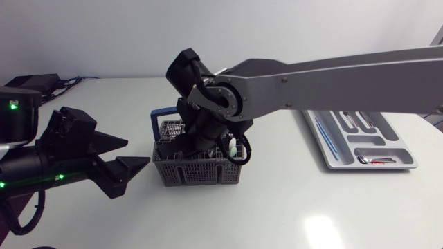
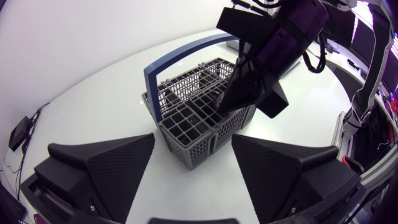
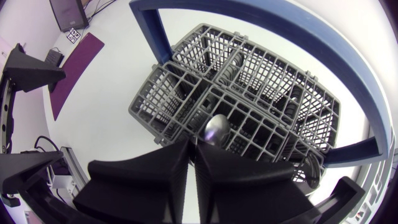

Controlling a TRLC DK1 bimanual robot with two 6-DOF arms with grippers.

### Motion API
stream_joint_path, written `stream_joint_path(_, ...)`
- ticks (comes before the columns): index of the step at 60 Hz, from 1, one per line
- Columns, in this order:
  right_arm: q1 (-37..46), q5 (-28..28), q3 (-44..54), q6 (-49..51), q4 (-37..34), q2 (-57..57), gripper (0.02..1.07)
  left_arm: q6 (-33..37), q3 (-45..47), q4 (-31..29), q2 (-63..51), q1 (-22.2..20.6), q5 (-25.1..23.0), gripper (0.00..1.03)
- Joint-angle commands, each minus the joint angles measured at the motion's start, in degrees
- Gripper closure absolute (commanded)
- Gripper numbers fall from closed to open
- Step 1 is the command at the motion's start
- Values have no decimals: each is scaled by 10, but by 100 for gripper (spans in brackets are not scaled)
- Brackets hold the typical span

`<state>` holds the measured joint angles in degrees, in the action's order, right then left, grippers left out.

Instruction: Unload the cutlery basket into the drawer organizer.

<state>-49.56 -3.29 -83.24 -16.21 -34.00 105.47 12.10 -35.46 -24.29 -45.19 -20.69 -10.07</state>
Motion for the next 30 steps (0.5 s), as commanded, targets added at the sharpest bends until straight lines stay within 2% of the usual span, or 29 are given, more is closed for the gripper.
stream_joint_path(1,3,10,15,12,4,6,101,9,20,7,-10,-9,-2,16)
stream_joint_path(17,4,-3,18,13,4,-18,101,10,22,8,-10,-13,-2,16)
stream_joint_path(30,10,-45,19,11,2,-42,101,11,21,8,-11,-15,-1,16)
